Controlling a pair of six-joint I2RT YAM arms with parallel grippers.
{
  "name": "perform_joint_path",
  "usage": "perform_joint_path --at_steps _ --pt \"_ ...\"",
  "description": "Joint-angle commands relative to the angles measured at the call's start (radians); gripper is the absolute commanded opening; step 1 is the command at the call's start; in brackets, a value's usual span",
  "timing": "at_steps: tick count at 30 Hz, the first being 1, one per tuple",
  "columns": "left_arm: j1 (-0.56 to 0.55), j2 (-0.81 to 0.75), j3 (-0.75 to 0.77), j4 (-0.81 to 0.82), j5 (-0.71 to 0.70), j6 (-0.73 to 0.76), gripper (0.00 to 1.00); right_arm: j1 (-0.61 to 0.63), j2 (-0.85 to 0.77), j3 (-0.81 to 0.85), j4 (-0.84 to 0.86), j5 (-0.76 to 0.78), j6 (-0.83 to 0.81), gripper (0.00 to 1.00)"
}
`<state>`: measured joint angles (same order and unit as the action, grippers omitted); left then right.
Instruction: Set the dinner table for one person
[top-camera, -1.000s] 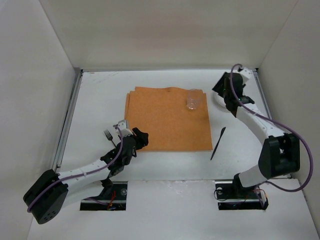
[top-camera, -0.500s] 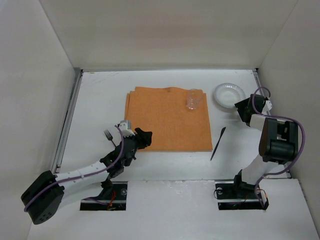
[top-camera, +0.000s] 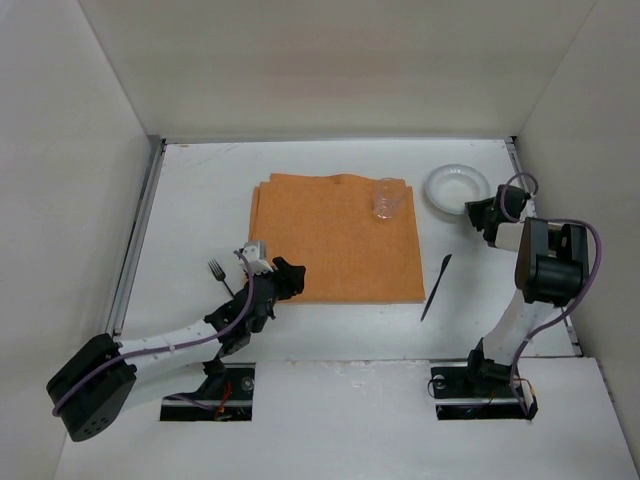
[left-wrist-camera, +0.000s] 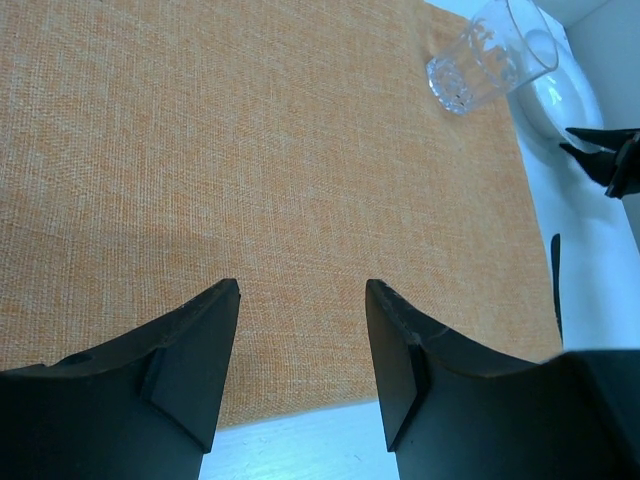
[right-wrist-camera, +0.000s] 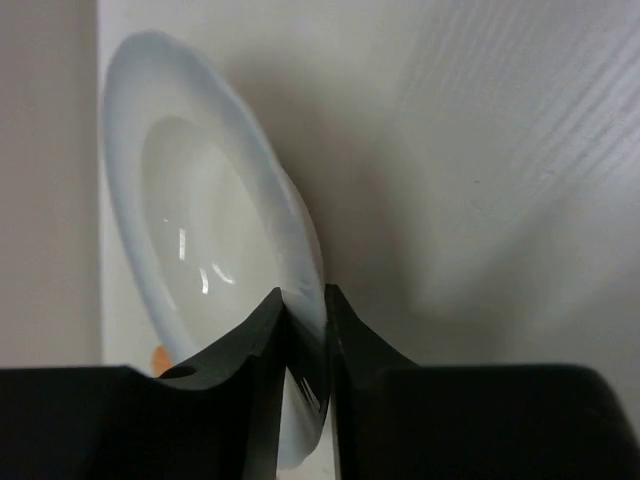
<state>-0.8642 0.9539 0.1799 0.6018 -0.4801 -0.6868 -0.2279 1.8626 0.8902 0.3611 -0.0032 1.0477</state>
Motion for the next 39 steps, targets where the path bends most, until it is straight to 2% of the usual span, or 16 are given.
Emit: perform_joint_path --at_steps 1,7,17,21,25,28,31,35,39 --pt "-0.002 0.011 0.012 0.052 -0.023 0.016 0.51 -0.001 -0.011 -0.013 0.122 -0.014 0.037 0.21" --pt "-0.008 0.032 0.016 0.064 -0.015 0.016 0.51 -0.026 -0.143 -0.109 0.251 -0.026 0.067 0.13" --pt "-0.008 0.028 0.01 0.067 -0.023 0.013 0.51 -0.003 -0.563 -0.181 0.187 -0.061 0.014 0.12" --pt "0.001 0.008 0.004 0.064 -0.026 0.02 0.49 0.142 -0.71 -0.165 0.064 -0.092 -0.04 0.12" --pt "0.02 -0.059 -0.02 0.05 -0.084 0.02 0.49 0.392 -0.793 -0.149 -0.02 -0.034 -0.081 0.13" --pt "0.055 -0.11 -0.028 -0.017 -0.135 0.026 0.49 0.589 -0.757 -0.129 -0.031 0.017 -0.1 0.14" --pt "0.107 -0.159 -0.033 -0.089 -0.156 0.006 0.49 0.734 -0.627 -0.094 -0.014 0.034 -0.089 0.14" --pt "0.141 -0.168 -0.028 -0.109 -0.126 -0.005 0.5 0.824 -0.442 -0.034 0.028 0.04 -0.065 0.14" --pt "0.173 -0.175 -0.049 -0.119 -0.117 -0.016 0.49 0.851 -0.352 -0.004 0.061 0.063 -0.048 0.14"
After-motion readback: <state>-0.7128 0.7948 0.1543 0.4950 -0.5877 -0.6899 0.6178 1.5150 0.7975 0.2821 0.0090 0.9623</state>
